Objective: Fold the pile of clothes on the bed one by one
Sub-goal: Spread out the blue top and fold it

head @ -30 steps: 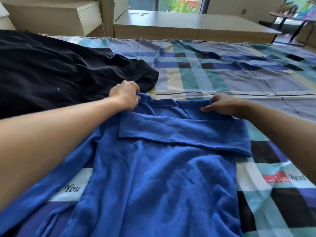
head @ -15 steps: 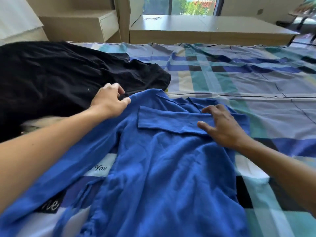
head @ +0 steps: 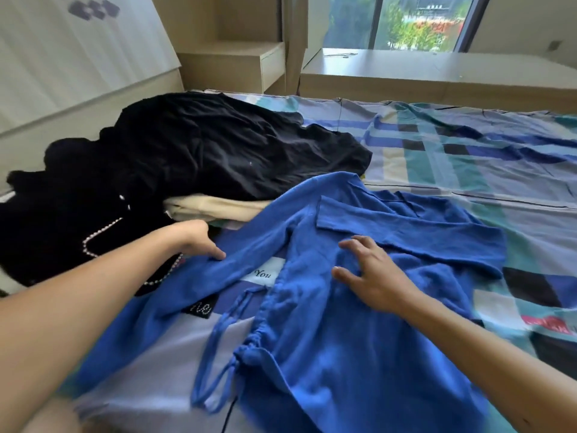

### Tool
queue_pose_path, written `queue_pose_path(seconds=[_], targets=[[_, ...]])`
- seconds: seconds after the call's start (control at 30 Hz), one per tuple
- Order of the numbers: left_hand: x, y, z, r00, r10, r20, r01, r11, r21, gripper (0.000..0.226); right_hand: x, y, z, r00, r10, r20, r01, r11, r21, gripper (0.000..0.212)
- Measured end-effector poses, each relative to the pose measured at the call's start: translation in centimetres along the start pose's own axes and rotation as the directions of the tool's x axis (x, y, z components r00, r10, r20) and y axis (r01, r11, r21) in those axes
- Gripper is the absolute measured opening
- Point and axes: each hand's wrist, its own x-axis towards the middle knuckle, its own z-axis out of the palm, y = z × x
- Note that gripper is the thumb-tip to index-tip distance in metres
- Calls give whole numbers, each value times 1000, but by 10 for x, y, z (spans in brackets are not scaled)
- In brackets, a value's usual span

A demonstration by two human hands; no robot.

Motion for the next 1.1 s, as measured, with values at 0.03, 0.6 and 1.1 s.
queue_pose_path(seconds=[0.03, 0.6, 1.1], targets=[[-1, -6, -1, 998, -6, 55, 7, 1000, -3, 49, 9, -14, 2, 1000, -26, -13, 26, 1000, 16, 60], [-36, 27, -62, 798, 597, 82, -78, 237, -968, 33, 39, -150, 23, 990, 12, 139, -135, 320, 938, 51], [-12, 69, -37, 656, 633, -411, -752, 590, -293, 17, 45, -79, -61, 996, 83, -13, -65, 862, 503, 18]])
